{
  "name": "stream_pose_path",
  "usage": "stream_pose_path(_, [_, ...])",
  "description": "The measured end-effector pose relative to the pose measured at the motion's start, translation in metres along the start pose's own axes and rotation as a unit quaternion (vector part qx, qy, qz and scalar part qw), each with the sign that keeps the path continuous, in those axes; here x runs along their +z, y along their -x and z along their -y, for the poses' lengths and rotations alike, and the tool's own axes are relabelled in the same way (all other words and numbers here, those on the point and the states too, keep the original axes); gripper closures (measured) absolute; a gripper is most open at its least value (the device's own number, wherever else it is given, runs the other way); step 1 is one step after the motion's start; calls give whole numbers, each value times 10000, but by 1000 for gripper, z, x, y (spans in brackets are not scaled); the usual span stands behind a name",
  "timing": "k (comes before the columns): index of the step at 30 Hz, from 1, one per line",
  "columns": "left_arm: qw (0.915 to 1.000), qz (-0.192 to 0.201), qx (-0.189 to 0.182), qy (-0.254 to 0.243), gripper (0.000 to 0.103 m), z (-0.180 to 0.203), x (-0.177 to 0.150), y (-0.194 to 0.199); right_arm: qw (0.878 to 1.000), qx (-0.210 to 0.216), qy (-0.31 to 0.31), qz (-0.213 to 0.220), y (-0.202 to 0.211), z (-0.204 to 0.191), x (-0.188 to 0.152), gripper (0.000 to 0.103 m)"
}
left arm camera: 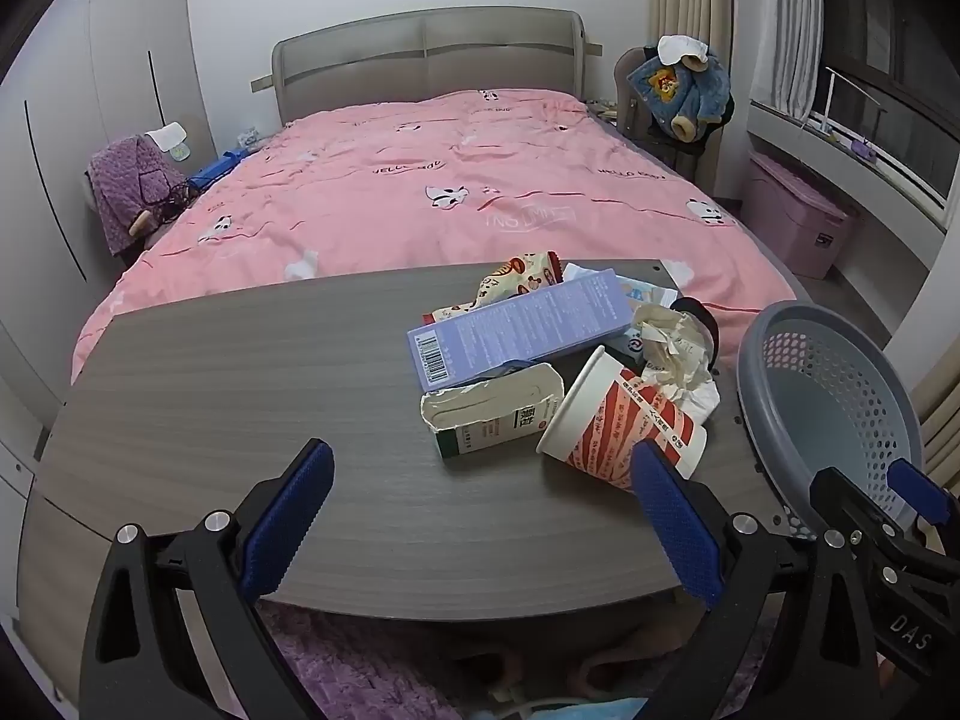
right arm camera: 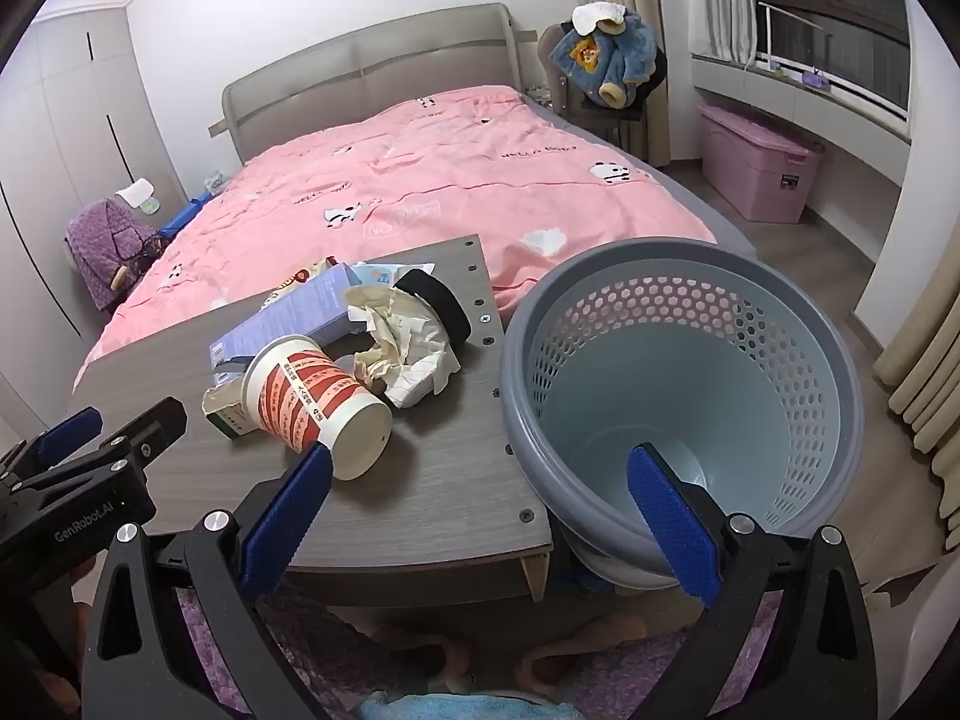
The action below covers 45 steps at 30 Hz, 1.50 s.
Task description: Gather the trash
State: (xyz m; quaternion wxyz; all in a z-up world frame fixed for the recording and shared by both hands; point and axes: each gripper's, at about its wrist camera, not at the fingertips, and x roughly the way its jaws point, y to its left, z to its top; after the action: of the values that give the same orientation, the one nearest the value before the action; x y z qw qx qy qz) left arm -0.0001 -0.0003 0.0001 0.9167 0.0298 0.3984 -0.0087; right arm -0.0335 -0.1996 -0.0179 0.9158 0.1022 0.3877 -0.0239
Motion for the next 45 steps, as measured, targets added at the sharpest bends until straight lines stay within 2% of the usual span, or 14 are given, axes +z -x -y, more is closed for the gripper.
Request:
stream_pose_path(14, [10000,39,13,22,8,-5,6,4,10000,10,47,43,5,-4,0,6])
stream_pose_path(16, [9999,105,16,9,8,-6,-2,11,10000,4,35,58,8,-6,0,6])
stream_pose_path(45, [9997,220,73,49,8,-15,-9,22,9997,19,100,221,21,-16,-5,6])
